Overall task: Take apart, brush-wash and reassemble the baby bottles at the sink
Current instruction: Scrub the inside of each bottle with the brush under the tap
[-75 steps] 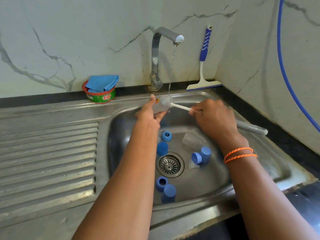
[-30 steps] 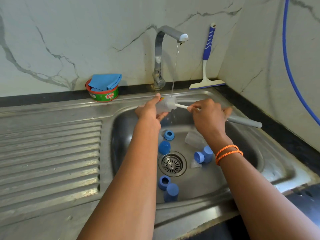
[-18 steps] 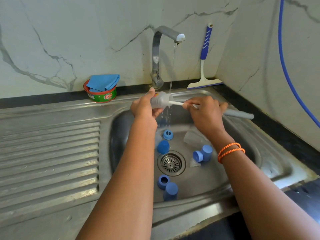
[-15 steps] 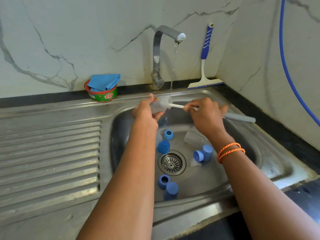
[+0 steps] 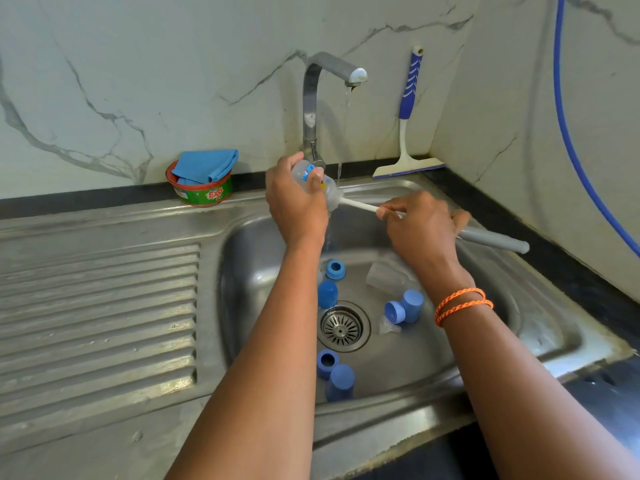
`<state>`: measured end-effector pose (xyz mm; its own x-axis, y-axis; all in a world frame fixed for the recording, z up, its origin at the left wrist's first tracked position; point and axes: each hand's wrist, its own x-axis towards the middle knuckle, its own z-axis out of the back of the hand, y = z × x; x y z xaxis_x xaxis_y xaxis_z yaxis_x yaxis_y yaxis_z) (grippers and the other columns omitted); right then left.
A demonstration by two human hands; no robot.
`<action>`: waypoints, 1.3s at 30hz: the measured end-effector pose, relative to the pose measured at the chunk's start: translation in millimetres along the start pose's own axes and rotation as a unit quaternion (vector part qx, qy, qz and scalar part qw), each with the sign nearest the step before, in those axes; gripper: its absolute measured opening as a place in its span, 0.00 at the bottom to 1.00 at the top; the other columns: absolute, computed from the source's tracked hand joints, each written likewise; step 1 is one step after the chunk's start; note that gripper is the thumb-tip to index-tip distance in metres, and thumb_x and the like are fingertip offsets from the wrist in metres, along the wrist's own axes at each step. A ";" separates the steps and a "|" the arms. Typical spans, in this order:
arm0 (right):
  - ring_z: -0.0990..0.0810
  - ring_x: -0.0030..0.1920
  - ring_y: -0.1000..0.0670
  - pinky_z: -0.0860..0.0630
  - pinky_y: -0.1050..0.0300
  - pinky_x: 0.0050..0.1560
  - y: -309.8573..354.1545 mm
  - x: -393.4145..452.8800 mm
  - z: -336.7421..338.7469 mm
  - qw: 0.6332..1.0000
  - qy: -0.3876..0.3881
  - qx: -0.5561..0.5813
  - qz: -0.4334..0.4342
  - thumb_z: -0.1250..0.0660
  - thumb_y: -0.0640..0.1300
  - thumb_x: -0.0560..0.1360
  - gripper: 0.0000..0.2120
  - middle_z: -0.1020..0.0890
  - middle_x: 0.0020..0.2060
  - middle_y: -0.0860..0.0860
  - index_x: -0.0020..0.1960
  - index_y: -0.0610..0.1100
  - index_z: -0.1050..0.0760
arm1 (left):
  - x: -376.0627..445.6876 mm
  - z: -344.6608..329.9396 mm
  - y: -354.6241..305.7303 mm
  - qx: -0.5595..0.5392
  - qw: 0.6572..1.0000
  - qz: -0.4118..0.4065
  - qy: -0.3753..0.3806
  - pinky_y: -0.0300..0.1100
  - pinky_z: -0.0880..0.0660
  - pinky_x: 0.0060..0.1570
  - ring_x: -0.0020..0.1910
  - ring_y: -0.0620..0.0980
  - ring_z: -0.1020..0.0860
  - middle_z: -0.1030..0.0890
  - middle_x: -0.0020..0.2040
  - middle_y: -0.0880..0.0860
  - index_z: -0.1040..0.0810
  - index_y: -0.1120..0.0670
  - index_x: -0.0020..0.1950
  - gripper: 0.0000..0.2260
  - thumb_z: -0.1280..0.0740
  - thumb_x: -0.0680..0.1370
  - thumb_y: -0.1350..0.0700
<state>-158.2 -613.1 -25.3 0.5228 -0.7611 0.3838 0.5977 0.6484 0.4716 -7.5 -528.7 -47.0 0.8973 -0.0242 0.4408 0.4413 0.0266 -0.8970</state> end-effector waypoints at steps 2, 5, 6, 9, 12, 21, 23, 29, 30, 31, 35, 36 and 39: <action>0.25 0.50 0.46 0.47 0.49 0.58 -0.9 0.6 1.9 0.999 0.033 0.029 -0.020 0.33 0.49 0.83 0.09 0.13 0.50 0.51 0.51 0.55 0.13 | -0.6 -0.6 0.5 0.011 0.999 -0.030 0.001 0.40 0.21 0.56 0.59 0.48 0.21 0.21 0.62 0.50 0.20 0.51 0.65 0.15 0.26 0.79 0.54; 0.27 0.50 0.49 0.47 0.50 0.57 -4.3 3.0 8.8 0.994 0.075 0.062 -0.051 0.31 0.51 0.82 0.08 0.13 0.50 0.53 0.46 0.59 0.15 | 1.1 -1.9 2.9 -0.018 1.000 -0.002 0.002 0.46 0.20 0.60 0.60 0.47 0.21 0.20 0.61 0.48 0.19 0.50 0.64 0.14 0.27 0.79 0.55; 0.27 0.50 0.50 0.48 0.50 0.58 -5.3 3.6 11.8 0.993 0.075 0.070 -0.055 0.30 0.51 0.82 0.08 0.13 0.50 0.54 0.47 0.59 0.14 | 2.9 -2.3 5.9 -0.051 0.998 0.045 -0.002 0.47 0.19 0.60 0.59 0.47 0.20 0.19 0.60 0.48 0.18 0.50 0.64 0.13 0.27 0.79 0.55; 0.28 0.49 0.50 0.49 0.50 0.57 -4.6 2.1 16.1 0.997 0.043 0.059 -0.037 0.31 0.49 0.82 0.09 0.15 0.45 0.56 0.45 0.56 0.13 | 6.4 -1.1 14.3 -0.181 0.964 0.197 -0.008 0.53 0.18 0.59 0.57 0.50 0.17 0.16 0.58 0.49 0.17 0.50 0.61 0.11 0.27 0.79 0.56; 0.26 0.44 0.46 0.47 0.49 0.56 0.9 -2.3 9.8 1.000 0.003 0.004 -0.006 0.33 0.46 0.81 0.13 0.14 0.40 0.54 0.42 0.51 0.14 | 5.3 0.9 13.6 -0.142 0.970 0.195 -0.029 0.50 0.19 0.61 0.58 0.49 0.18 0.16 0.59 0.50 0.17 0.51 0.62 0.11 0.27 0.79 0.56; 0.21 0.44 0.41 0.52 0.52 0.49 3.3 -8.3 16.5 0.998 -0.053 -0.031 0.023 0.34 0.43 0.80 0.12 0.14 0.39 0.46 0.43 0.45 0.13 | 15.9 12.2 17.9 -0.090 0.975 0.185 -0.077 0.45 0.21 0.62 0.61 0.50 0.19 0.18 0.62 0.50 0.18 0.54 0.66 0.13 0.30 0.81 0.59; 0.24 0.43 0.42 0.51 0.51 0.50 3.8 -8.6 17.8 0.998 -0.051 -0.030 0.008 0.34 0.44 0.81 0.12 0.16 0.37 0.50 0.44 0.46 0.14 | 18.5 14.2 19.8 -0.042 0.989 0.121 -0.069 0.44 0.22 0.63 0.62 0.49 0.20 0.19 0.63 0.50 0.18 0.52 0.65 0.14 0.27 0.79 0.58; 0.26 0.43 0.41 0.41 0.42 0.63 0.7 -6.0 17.5 0.995 -0.068 -0.035 -0.063 0.36 0.49 0.83 0.12 0.16 0.41 0.46 0.48 0.49 0.16 | 7.9 4.6 19.3 -0.062 0.992 0.107 -0.009 0.45 0.21 0.61 0.60 0.49 0.22 0.22 0.62 0.51 0.18 0.46 0.62 0.17 0.23 0.74 0.52; 0.26 0.43 0.41 0.40 0.42 0.63 -0.1 -5.9 17.4 0.995 -0.069 -0.035 -0.070 0.37 0.50 0.84 0.12 0.16 0.42 0.45 0.49 0.50 0.16 | 6.1 1.8 18.2 -0.087 0.986 0.142 0.004 0.48 0.20 0.60 0.61 0.51 0.22 0.22 0.62 0.51 0.18 0.45 0.61 0.16 0.24 0.74 0.48; 0.25 0.43 0.41 0.40 0.41 0.63 -0.6 -5.9 17.2 0.994 -0.070 -0.035 -0.076 0.37 0.50 0.84 0.12 0.15 0.43 0.45 0.50 0.50 0.16 | 3.4 -1.3 17.4 -0.127 0.973 0.193 0.018 0.51 0.17 0.57 0.62 0.53 0.21 0.22 0.62 0.51 0.18 0.46 0.60 0.15 0.25 0.75 0.46; 0.25 0.45 0.40 0.36 0.41 0.63 -0.4 -6.0 19.8 0.994 -0.066 -0.038 -0.084 0.38 0.51 0.85 0.12 0.15 0.47 0.44 0.54 0.51 0.16 | -13.8 -6.8 3.8 -0.289 0.877 0.378 0.067 0.51 0.15 0.50 0.59 0.56 0.19 0.23 0.62 0.57 0.22 0.56 0.65 0.20 0.24 0.77 0.48; 0.24 0.46 0.39 0.35 0.41 0.64 -0.7 -6.3 20.9 0.994 -0.061 -0.036 -0.084 0.38 0.52 0.85 0.13 0.15 0.48 0.43 0.55 0.51 0.16 | -17.1 -6.1 2.1 -0.299 0.866 0.394 0.077 0.52 0.15 0.51 0.57 0.56 0.18 0.22 0.62 0.58 0.24 0.57 0.66 0.23 0.23 0.77 0.48; 0.20 0.52 0.36 0.32 0.40 0.65 -1.2 -6.8 20.3 0.995 -0.048 -0.028 -0.077 0.38 0.53 0.86 0.13 0.15 0.49 0.42 0.57 0.50 0.16 | -19.4 -1.3 0.3 -0.319 0.840 0.424 0.111 0.53 0.15 0.53 0.52 0.59 0.14 0.21 0.60 0.61 0.26 0.57 0.61 0.23 0.21 0.75 0.48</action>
<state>-174.8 -609.0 -12.4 0.3631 -0.8482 0.3856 0.7012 0.5213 0.4864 -24.8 -529.5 -55.9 0.8312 -0.4552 -0.3194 -0.5143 -0.4108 -0.7528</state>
